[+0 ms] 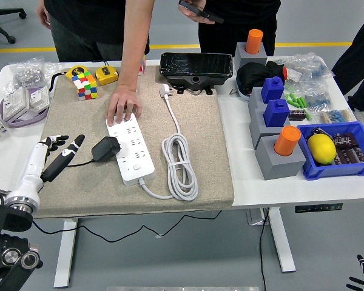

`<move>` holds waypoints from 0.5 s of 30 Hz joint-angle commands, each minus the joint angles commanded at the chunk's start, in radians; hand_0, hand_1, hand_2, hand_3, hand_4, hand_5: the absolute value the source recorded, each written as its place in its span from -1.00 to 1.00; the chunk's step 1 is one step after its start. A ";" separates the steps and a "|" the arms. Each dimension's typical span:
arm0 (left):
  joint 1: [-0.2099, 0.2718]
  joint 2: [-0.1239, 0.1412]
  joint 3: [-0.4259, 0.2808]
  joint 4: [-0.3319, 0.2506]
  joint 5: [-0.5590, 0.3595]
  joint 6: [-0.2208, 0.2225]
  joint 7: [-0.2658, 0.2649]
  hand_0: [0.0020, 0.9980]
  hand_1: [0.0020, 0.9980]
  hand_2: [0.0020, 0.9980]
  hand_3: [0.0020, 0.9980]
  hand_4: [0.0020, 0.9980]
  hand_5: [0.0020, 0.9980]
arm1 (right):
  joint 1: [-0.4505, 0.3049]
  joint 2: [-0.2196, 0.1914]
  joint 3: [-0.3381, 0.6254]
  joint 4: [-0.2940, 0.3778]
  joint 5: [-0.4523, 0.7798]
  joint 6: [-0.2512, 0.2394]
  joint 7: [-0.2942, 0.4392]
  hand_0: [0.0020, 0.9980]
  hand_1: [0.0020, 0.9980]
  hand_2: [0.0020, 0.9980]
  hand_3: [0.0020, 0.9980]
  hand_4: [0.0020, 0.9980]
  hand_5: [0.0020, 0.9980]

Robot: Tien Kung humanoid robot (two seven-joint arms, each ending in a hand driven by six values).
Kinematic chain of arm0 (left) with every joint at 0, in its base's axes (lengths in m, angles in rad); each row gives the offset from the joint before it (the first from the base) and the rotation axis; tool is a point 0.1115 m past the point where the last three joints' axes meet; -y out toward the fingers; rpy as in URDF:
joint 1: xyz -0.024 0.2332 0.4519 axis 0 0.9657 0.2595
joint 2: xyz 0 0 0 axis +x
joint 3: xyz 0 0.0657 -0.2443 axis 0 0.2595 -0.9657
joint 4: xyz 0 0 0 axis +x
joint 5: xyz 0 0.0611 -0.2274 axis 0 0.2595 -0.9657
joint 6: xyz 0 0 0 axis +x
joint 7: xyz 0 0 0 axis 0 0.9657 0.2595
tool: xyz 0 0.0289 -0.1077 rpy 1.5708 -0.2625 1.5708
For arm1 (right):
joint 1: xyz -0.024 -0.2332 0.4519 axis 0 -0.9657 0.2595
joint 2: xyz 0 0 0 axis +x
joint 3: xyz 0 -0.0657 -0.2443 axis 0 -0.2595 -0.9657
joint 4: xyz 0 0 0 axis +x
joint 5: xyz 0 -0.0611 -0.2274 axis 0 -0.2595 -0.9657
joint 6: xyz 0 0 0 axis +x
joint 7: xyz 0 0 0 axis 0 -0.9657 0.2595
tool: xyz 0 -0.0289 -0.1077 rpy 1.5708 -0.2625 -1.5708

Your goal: Pick up the plug,place it near the board,insert it into the board,press the button

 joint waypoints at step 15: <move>-0.042 0.000 0.106 0.055 -0.030 -0.020 -0.030 0.78 0.72 0.64 0.62 1.00 1.00 | 0.006 -0.002 0.002 0.000 -0.001 0.000 0.002 0.34 0.16 0.20 0.27 1.00 1.00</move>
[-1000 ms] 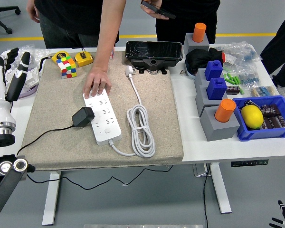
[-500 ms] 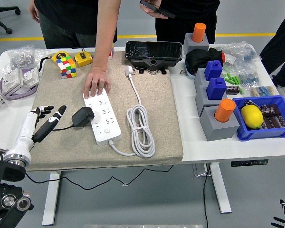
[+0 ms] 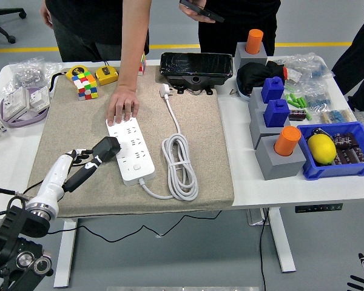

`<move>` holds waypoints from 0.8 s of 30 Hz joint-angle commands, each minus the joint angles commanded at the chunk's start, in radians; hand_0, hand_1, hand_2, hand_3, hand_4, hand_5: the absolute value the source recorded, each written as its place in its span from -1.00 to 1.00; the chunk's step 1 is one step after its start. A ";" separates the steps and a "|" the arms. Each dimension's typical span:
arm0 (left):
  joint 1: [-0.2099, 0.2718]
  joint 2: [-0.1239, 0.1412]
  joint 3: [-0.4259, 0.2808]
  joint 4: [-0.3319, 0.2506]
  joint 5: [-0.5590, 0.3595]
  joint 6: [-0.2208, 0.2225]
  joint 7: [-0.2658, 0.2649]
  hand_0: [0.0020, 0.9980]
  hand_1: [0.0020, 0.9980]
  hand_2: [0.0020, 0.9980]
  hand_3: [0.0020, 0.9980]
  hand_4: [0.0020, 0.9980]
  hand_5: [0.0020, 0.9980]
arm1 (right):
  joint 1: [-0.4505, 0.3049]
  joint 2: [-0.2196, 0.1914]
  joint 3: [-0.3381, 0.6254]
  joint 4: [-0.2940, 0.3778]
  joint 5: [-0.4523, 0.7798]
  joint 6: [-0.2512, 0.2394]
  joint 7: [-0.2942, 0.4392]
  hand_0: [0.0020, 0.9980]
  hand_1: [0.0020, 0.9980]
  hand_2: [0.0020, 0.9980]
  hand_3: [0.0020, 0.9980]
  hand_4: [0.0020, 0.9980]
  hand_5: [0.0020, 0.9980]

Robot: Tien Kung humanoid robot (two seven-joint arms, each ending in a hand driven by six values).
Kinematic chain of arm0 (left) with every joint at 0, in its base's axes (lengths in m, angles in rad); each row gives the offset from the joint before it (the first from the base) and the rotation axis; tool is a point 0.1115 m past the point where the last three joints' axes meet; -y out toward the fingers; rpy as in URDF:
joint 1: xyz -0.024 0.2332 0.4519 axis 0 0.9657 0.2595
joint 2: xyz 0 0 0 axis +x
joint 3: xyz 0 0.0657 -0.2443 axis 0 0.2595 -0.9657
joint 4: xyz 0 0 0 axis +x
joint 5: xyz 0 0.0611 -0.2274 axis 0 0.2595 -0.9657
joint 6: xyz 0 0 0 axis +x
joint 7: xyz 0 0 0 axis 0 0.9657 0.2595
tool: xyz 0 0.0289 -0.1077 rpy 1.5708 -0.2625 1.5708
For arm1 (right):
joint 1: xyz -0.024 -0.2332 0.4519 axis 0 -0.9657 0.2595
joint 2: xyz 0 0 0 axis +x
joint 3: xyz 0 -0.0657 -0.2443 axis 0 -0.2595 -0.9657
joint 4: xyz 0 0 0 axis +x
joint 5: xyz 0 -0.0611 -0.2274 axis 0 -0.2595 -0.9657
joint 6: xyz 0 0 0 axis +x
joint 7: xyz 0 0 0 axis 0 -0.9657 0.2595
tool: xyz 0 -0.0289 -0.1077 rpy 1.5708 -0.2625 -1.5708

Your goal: Pick up the plug,place it near the board,insert it into the board,press the button

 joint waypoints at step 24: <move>-0.057 -0.014 0.041 0.039 -0.007 -0.002 -0.034 0.84 0.72 0.63 0.62 1.00 1.00 | 0.000 0.000 0.009 0.000 -0.004 0.000 0.002 0.34 0.16 0.20 0.27 1.00 1.00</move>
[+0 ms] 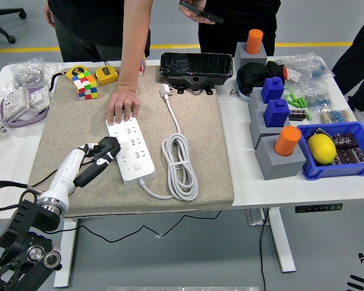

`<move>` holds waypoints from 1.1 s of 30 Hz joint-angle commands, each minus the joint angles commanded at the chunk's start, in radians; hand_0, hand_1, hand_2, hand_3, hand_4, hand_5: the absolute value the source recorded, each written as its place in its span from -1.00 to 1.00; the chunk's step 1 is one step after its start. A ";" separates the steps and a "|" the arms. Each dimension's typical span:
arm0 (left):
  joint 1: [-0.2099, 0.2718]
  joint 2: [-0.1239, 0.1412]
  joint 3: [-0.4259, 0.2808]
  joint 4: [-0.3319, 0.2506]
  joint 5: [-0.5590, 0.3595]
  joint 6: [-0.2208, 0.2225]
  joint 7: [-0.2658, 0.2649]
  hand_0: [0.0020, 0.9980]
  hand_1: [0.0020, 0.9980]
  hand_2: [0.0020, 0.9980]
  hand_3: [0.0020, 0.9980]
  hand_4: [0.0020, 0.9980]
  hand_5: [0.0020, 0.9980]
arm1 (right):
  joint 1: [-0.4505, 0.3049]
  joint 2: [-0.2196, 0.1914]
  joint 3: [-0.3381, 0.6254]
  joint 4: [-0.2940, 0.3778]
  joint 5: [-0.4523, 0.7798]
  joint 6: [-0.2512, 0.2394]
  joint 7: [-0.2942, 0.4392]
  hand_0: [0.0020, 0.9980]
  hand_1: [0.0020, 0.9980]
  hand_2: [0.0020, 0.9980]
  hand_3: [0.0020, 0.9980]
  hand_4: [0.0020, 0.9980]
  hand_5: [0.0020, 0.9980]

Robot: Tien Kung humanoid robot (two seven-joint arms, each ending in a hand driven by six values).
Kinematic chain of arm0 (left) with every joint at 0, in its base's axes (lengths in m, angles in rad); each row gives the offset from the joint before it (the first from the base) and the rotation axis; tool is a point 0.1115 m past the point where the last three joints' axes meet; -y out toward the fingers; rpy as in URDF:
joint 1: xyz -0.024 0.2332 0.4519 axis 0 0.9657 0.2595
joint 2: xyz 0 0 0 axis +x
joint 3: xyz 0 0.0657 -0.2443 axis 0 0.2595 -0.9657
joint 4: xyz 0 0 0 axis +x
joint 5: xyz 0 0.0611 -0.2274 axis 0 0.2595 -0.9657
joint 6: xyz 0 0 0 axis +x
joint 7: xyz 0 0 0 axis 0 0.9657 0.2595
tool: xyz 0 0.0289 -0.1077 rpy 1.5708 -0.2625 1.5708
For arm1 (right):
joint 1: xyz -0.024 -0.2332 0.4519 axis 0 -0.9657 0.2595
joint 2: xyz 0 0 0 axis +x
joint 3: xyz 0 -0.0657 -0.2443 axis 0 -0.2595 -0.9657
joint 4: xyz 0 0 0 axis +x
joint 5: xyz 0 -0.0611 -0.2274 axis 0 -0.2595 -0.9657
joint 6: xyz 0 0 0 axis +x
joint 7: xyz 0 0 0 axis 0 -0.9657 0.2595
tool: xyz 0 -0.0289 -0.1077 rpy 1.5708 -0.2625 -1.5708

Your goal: Pick up the plug,place it near the board,insert it into the board,press the button

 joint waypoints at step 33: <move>-0.085 -0.008 0.038 0.085 -0.003 -0.014 -0.014 0.87 0.72 0.62 0.62 1.00 1.00 | -0.001 -0.002 0.006 0.000 -0.006 0.000 0.000 0.34 0.16 0.20 0.27 1.00 1.00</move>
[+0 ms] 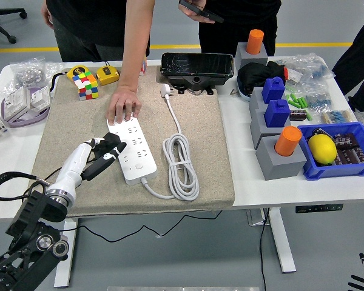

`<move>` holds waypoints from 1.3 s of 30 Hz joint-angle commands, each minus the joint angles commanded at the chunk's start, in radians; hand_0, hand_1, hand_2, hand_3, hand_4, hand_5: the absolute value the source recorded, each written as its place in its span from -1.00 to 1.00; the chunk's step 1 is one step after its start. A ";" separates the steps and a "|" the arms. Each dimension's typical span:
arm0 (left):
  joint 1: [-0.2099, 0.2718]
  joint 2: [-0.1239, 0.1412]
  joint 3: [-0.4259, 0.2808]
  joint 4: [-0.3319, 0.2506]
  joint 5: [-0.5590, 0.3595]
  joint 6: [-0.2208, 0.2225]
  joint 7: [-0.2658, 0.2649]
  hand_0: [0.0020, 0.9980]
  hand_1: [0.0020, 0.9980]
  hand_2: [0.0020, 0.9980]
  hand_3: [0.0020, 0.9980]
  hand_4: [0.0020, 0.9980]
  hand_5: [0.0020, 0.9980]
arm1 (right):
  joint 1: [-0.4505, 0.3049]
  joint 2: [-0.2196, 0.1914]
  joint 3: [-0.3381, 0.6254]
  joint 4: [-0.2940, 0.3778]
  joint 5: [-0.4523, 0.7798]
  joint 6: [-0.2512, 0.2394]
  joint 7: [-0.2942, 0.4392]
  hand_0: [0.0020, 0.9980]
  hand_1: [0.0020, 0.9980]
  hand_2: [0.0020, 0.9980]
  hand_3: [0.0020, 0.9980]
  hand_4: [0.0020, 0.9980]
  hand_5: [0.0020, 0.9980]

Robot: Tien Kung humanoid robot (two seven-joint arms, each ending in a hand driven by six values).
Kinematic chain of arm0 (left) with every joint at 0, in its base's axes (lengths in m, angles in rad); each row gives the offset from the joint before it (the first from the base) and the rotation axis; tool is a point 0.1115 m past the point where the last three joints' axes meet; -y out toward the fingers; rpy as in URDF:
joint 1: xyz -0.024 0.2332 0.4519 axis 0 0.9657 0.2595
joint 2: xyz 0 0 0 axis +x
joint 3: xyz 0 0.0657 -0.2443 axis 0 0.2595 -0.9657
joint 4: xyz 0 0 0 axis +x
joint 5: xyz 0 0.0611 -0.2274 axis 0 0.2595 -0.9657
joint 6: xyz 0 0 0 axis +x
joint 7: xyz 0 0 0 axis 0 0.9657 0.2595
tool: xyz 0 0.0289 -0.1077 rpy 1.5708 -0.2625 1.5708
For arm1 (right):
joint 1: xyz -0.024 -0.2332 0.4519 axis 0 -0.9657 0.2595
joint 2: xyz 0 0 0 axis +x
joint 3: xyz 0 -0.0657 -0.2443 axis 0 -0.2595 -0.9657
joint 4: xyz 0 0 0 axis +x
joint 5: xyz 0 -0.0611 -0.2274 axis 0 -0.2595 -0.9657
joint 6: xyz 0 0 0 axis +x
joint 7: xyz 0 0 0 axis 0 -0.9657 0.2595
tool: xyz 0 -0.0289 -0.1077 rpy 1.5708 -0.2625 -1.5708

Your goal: Pick up the plug,place it near the board,insert it into the board,press the button

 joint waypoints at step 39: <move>-0.119 0.028 0.132 0.012 0.030 -0.014 0.013 0.91 0.72 0.62 0.61 1.00 1.00 | 0.003 -0.005 -0.007 0.000 -0.001 0.000 -0.002 0.34 0.16 0.20 0.27 1.00 1.00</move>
